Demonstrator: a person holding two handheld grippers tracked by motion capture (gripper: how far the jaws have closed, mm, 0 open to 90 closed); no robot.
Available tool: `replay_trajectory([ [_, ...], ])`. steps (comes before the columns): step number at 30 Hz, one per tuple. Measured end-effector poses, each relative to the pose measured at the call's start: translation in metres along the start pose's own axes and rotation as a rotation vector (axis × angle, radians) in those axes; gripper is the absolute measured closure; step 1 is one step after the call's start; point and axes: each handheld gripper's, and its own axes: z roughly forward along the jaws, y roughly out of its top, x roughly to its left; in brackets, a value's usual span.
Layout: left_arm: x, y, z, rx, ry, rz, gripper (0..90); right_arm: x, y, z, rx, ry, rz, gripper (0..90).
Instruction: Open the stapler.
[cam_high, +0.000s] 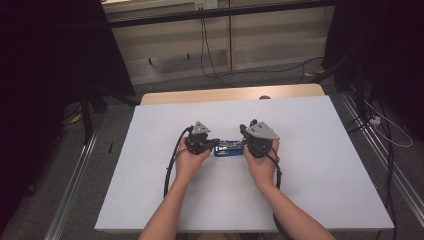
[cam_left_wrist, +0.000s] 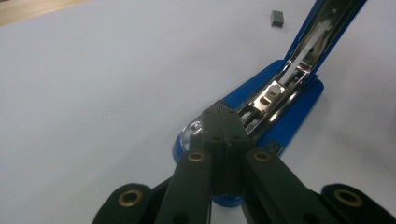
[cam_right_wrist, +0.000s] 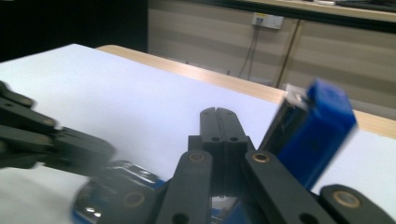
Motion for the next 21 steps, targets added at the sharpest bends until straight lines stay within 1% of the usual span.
replay_trajectory([
  [1,0.000,0.000,0.000,0.000,-0.002,-0.001,90.0,-0.004,-0.001,-0.001,0.010,-0.001,0.000,90.0],
  [2,0.000,0.000,0.000,0.003,0.002,0.009,90.0,-0.007,-0.002,-0.002,0.019,-0.010,-0.003,90.0],
  [3,0.000,0.000,0.000,0.002,0.002,0.006,90.0,-0.010,-0.003,-0.003,0.022,-0.011,-0.009,90.0],
  [4,0.000,0.000,0.000,0.001,-0.002,-0.001,90.0,-0.013,-0.004,-0.004,0.030,-0.015,-0.007,90.0],
  [6,0.000,0.000,0.000,0.002,0.002,0.006,90.0,-0.018,-0.007,-0.004,0.043,-0.014,0.004,90.0],
  [7,0.000,0.000,0.000,0.001,-0.001,0.000,90.0,-0.020,-0.008,-0.004,0.049,-0.011,0.011,90.0],
  [8,0.000,0.000,0.000,0.002,0.002,0.006,90.0,-0.021,-0.009,-0.004,0.051,-0.007,0.014,90.0],
  [11,0.000,0.000,0.000,0.002,0.003,0.005,90.0,-0.019,-0.011,-0.004,0.063,0.004,-0.008,90.0],
  [14,-0.001,0.001,0.000,0.006,0.010,0.008,90.0,-0.018,-0.014,-0.002,0.072,0.013,-0.008,90.0],
  [16,-0.001,0.001,0.000,0.006,0.009,0.009,90.0,-0.020,-0.016,-0.001,0.079,0.012,-0.011,90.0],
  [18,-0.001,0.000,0.000,0.004,0.007,0.010,90.0,-0.024,-0.019,-0.001,0.090,0.004,-0.005,90.0],
  [19,-0.001,0.001,0.000,0.005,0.009,0.011,90.0,-0.028,-0.021,-0.001,0.097,-0.001,-0.005,90.0],
  [21,-0.001,0.001,0.000,0.006,0.008,0.011,90.0,-0.036,-0.026,-0.001,0.115,-0.008,0.010,90.0],
])
